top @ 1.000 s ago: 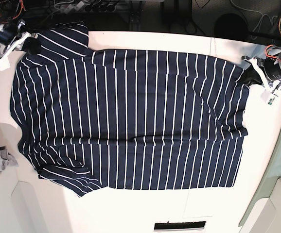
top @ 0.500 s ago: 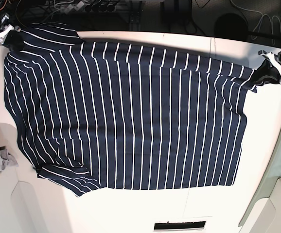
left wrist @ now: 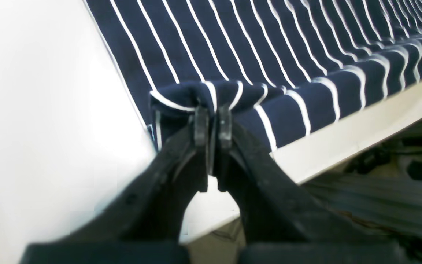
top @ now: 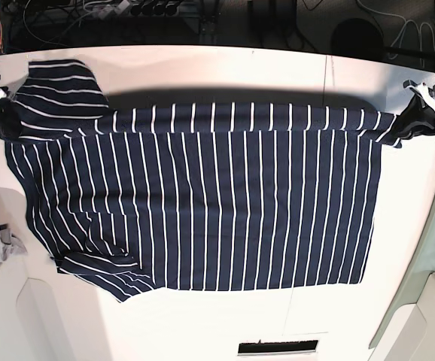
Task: Layout the t-shirt on the table in an organized manner, then fold the t-shirt properly
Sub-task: 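Fold the collar edge over toward the hem with both grippers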
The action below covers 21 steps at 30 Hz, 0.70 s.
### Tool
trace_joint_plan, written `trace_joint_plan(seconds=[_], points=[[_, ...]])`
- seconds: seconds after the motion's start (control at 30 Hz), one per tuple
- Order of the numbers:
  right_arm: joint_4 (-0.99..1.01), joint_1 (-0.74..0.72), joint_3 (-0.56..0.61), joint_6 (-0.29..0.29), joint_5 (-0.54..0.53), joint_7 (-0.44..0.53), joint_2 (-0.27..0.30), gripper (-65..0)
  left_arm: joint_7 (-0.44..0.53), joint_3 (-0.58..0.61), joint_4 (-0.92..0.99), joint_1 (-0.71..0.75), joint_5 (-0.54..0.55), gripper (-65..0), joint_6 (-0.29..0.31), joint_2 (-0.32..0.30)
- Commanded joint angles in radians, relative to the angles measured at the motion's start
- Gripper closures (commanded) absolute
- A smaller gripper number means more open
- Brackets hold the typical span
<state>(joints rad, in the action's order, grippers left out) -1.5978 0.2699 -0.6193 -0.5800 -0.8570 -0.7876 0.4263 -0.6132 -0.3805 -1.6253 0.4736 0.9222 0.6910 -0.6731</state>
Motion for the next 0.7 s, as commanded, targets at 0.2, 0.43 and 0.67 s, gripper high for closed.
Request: trace_joint_plan(seconds=[0.2, 0.43, 0.67], points=[[-0.013, -0.153, 0.062, 0.000, 0.059, 0.051, 0.019, 0.0, 0.026, -0.011, 0.046, -0.102, -0.030, 0.0, 0.007, 0.022], [-0.006, -0.277, 0.203, 0.006, 0.182, 0.092, 0.019, 0.0, 0.036, 0.034, 0.102, -0.209, -0.101, 0.0, 0.007, 0.044], [0.121, -0.425, 0.310, 0.008, 0.301, 0.161, 0.019, 0.0, 0.131, 0.134, 0.216, -0.334, -0.225, 0.0, -0.063, 0.044]])
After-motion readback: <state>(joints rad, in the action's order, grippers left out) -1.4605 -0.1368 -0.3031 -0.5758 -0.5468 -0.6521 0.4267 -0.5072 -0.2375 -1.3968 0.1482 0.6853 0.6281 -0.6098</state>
